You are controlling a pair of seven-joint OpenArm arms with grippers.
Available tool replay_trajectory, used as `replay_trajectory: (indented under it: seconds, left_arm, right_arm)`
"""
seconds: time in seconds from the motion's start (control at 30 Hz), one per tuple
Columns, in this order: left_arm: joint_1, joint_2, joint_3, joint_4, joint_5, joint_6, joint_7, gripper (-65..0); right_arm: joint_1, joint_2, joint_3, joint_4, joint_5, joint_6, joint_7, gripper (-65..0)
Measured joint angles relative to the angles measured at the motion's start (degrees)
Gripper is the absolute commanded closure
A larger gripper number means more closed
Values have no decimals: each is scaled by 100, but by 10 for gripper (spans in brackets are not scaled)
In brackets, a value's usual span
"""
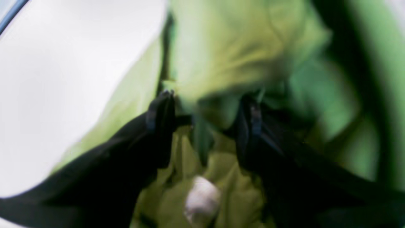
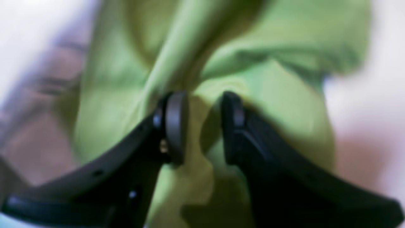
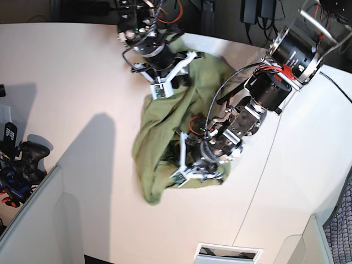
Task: Layout the t-shirt on the table in an organized manner, then fold the t-shirt properly
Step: 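Gather the shirt toward the left gripper with the right gripper, then pull the grippers apart to spread the shirt across the table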
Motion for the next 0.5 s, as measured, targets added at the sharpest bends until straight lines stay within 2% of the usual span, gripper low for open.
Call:
replay_trajectory:
  seconds: [0.1, 0.23, 0.4, 0.5]
  left_arm:
    - [-249, 186, 369, -9, -31, -7, 20, -326]
    - [-483, 94, 505, 310, -50, -26, 382, -326]
    - [-551, -367, 503, 1670, -719, -28, 1163, -326]
    - [-442, -787, 509, 2605, -1137, -234, 1687, -326]
  right_arm:
    - [-15, -170, -238, 2, -247, -2, -9, -191]
    - [-50, -219, -315, 212, -229, 11, -111, -191]
    - [-15, -219, -326, 846, -291, 13, -109, -191]
    - [138, -219, -291, 1047, -601, 13, -114, -191]
